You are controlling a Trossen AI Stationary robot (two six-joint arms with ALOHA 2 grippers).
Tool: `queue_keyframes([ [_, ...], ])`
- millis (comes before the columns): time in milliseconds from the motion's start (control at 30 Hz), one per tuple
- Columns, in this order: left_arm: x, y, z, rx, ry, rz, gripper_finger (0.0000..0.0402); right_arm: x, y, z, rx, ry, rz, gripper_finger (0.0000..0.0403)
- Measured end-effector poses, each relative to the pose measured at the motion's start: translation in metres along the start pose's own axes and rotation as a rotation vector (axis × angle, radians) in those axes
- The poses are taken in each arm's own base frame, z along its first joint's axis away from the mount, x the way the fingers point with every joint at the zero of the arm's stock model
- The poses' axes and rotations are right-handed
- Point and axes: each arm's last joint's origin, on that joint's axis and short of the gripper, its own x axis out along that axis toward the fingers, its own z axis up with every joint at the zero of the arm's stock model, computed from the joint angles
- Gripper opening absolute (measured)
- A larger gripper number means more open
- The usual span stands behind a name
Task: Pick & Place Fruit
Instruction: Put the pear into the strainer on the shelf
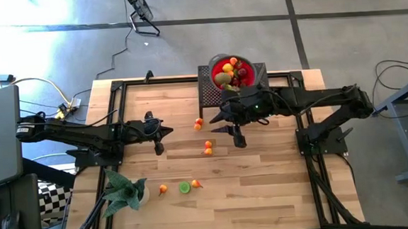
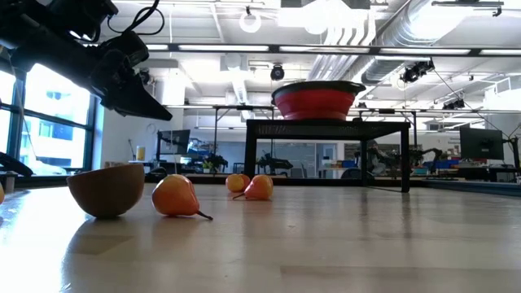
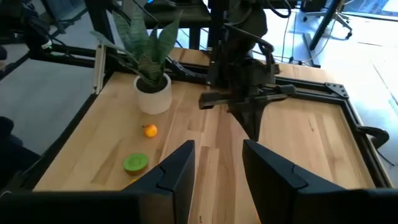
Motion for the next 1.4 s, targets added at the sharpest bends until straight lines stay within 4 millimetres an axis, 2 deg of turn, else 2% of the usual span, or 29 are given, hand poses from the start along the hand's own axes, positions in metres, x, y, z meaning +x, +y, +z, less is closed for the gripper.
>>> queue_keyframes([
  [367,0.000,0.000,0.000,0.000,0.000,0.001,0.0006,0.001,0.003,0.000,0.002,0.000,0.009,0.0128],
  [500,0.000,0.000,0.001,0.000,-0.002,0.005,0.0006,0.010,0.003,-0.003,0.056,0.016,0.010,0.0128],
  [667,0.000,0.000,0.000,0.000,-0.001,0.005,0.0006,0.038,0.002,-0.013,0.071,0.073,0.014,0.0128],
  [867,0.000,0.000,0.000,0.002,0.006,0.005,0.0006,0.062,0.002,-0.025,0.076,0.132,0.019,0.0128],
  [967,0.000,0.000,0.000,0.002,0.006,0.004,0.0006,0.068,0.002,-0.029,0.076,0.149,0.022,0.0128],
  [1400,0.000,0.000,-0.001,0.004,0.014,0.002,0.0006,0.073,0.009,-0.031,0.067,0.159,0.040,0.0128],
])
